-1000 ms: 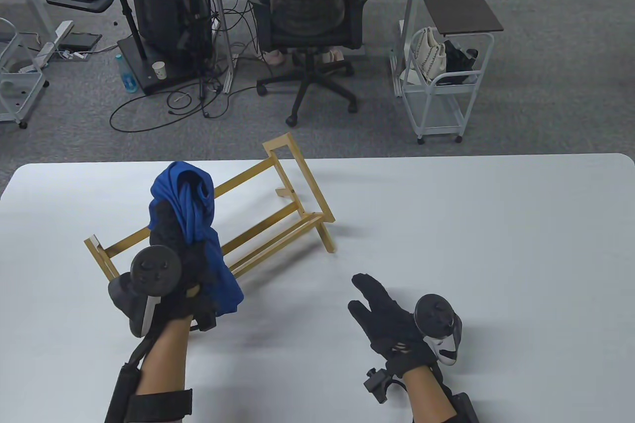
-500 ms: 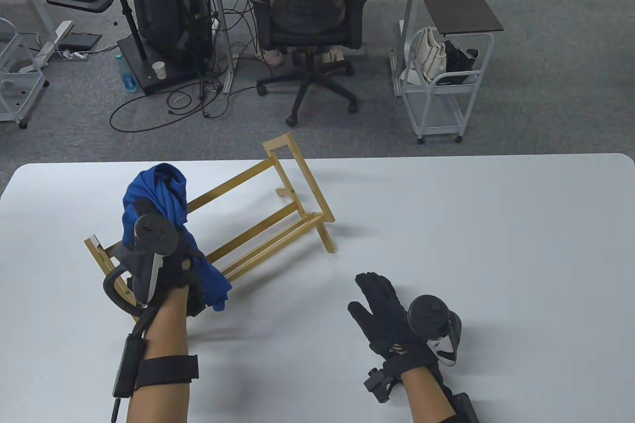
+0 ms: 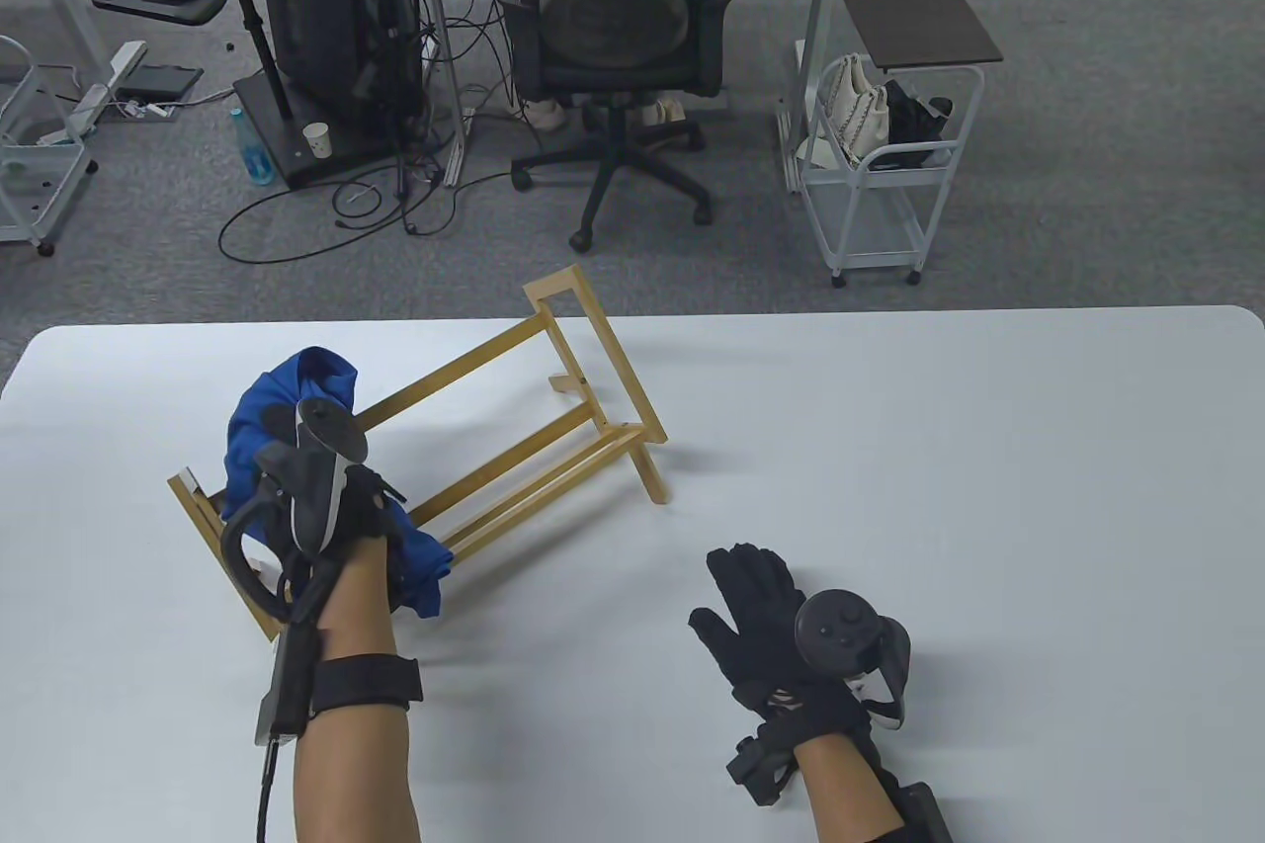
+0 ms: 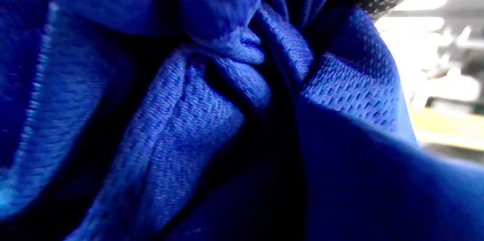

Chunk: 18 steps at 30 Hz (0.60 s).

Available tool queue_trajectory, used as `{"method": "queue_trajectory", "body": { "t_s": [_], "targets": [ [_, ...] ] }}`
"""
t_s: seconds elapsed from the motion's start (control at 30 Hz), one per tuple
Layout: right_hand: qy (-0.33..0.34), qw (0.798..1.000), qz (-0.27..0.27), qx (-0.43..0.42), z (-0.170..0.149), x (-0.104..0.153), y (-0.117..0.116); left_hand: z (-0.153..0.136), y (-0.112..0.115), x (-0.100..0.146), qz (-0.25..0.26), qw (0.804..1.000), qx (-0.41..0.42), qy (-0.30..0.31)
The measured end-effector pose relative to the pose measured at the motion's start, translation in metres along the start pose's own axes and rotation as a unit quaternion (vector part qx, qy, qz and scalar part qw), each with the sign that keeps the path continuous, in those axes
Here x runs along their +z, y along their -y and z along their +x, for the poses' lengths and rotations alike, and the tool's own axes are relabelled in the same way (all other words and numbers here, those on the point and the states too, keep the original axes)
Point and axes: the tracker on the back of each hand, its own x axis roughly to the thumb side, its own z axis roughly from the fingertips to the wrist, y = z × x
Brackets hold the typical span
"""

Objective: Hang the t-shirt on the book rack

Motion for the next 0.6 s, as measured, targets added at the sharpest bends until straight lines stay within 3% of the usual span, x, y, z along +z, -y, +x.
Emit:
{"method": "queue_trajectory", "body": {
  "t_s": [0.23,0.6],
  "targets": [
    [-0.003,1.000,0.000,0.003,0.000,0.000,0.000,0.005,0.007,-0.003,-0.040,0.998,-0.035,-0.015],
    [-0.005,1.000,0.004,0.010,0.000,-0.001,0.000,0.007,0.015,0.002,-0.037,0.997,-0.071,-0.006]
  ]
}}
